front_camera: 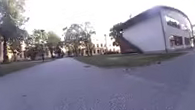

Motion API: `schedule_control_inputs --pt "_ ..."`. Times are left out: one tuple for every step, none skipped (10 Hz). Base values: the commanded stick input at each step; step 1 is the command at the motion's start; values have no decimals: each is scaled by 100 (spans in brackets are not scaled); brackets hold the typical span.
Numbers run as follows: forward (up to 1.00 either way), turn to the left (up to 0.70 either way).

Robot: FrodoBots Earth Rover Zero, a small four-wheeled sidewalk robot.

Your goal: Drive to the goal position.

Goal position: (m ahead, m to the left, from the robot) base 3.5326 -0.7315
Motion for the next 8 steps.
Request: schedule_control_inputs --pt "0 -70" --pt "0 -70" --pt "0 -70" --pt "0 -70" --pt "0 -70" --pt "0 -70" --pt "0 -70" --pt "0 -70"
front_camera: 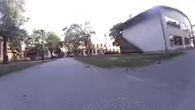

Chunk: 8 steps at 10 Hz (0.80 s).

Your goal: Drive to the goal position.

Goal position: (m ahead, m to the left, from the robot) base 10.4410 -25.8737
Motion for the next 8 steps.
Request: schedule_control_inputs --pt "0 -70" --pt "0 -70" --pt "0 -70" --pt "0 -70" --pt "0 -70" --pt "0 -70" --pt "0 -70" --pt "0 -70"
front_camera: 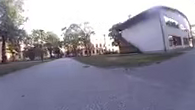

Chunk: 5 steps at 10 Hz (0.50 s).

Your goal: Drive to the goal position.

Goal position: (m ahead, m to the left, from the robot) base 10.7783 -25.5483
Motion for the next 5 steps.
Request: schedule_control_inputs --pt "0 -70" --pt "0 -70" --pt "0 -70" --pt "0 -70" --pt "0 -70"
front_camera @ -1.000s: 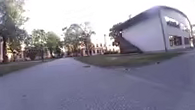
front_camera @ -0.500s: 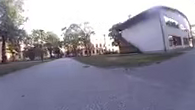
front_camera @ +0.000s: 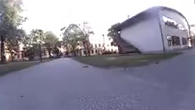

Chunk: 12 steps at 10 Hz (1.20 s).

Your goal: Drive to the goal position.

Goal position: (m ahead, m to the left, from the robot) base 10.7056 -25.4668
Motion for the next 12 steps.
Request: schedule_control_inputs --pt "0 -70" --pt "29 -55" --pt "70 -35" --pt "70 -35" --pt "70 -35" --pt "70 -35" --pt "70 -35" --pt "70 -35" --pt "70 -35" --pt "70 -35" --pt "70 -35" --pt "70 -35"
